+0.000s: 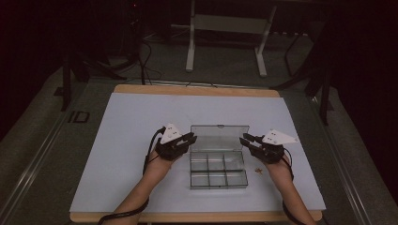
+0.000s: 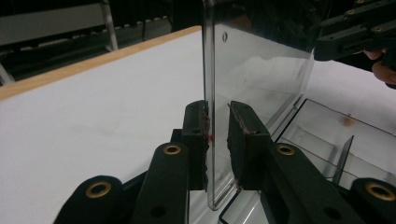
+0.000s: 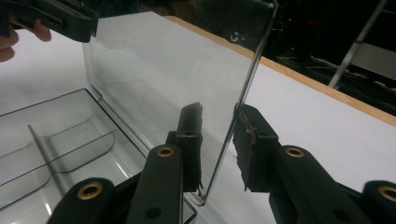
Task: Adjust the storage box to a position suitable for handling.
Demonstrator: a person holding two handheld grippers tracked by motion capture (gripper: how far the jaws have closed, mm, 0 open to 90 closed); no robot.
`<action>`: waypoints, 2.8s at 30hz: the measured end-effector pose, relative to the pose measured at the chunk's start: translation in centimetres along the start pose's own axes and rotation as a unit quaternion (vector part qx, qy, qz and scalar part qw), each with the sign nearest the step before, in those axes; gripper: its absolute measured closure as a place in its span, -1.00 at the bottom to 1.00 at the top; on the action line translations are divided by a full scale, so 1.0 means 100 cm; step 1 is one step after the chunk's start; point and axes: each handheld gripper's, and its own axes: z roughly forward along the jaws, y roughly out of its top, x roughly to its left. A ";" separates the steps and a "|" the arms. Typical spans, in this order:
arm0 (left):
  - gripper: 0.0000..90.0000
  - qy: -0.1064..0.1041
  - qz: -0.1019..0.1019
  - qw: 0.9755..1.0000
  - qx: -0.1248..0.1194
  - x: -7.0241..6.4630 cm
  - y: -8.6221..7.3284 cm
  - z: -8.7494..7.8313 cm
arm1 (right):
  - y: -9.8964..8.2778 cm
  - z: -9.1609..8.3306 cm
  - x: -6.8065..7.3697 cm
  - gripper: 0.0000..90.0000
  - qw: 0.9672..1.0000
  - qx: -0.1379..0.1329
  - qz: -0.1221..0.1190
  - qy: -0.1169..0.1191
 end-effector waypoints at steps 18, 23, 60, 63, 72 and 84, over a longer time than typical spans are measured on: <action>0.62 0.002 -0.031 0.999 0.010 0.011 -0.002 0.015 | -0.003 0.019 -0.003 0.39 0.999 0.030 0.029 -0.011; 0.57 -0.001 -0.039 0.999 0.018 0.015 -0.001 0.019 | -0.006 0.023 -0.005 0.37 0.999 0.038 0.036 -0.009; 0.18 -0.007 -0.123 0.989 0.076 0.023 -0.011 0.044 | -0.009 0.044 -0.012 0.10 0.989 0.103 0.109 -0.004; 0.17 -0.011 -0.136 0.987 0.081 0.025 -0.012 0.046 | -0.009 0.045 -0.013 0.09 0.987 0.108 0.119 -0.003; 0.07 -0.015 -0.156 0.983 0.100 0.026 -0.015 0.049 | -0.011 0.049 -0.019 0.07 0.979 0.123 0.162 0.012; -0.07 -0.009 -0.184 0.975 0.124 0.028 -0.018 0.053 | -0.013 0.052 -0.019 0.01 0.973 0.142 0.184 0.007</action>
